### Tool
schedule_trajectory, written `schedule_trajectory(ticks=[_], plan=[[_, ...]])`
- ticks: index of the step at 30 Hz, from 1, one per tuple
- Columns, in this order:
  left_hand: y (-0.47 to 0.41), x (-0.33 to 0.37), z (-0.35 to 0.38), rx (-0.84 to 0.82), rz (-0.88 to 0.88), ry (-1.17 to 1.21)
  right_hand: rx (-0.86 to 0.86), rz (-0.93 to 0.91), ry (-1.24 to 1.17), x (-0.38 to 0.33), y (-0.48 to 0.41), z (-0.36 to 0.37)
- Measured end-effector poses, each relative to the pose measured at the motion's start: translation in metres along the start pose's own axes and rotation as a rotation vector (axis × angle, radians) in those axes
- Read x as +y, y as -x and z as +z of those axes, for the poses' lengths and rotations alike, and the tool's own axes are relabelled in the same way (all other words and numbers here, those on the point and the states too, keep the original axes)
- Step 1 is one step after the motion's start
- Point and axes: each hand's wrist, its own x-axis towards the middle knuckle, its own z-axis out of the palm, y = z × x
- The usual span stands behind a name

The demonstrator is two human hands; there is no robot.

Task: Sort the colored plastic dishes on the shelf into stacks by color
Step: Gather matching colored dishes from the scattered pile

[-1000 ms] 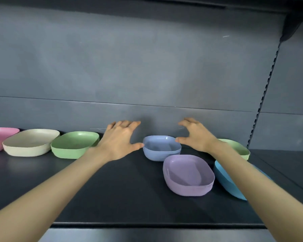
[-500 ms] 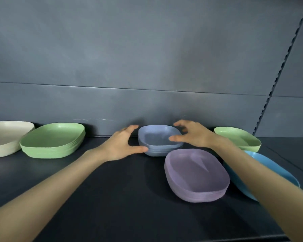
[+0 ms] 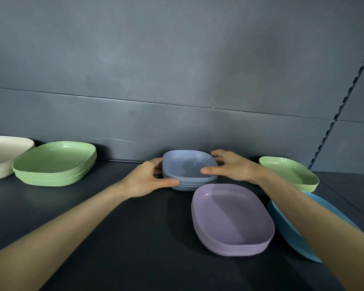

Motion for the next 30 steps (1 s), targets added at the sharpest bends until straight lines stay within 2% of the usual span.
schedule_trajectory(ticks=[10, 18, 23, 30], plan=[[0.019, 0.022, -0.009, 0.165, 0.053, 0.136, 0.033, -0.175, -0.229, -0.014, 0.011, -0.004], [0.054, 0.027, -0.032, 0.299, 0.082, 0.167, 0.02, -0.22, -0.246, -0.044, 0.015, 0.017], [0.076, 0.017, -0.061, 0.31, 0.056, 0.129, 0.01, -0.253, -0.242, -0.071, 0.022, 0.039], [0.095, -0.009, -0.099, 0.227, 0.05, 0.136, 0.053, -0.206, -0.268, -0.099, 0.017, 0.084]])
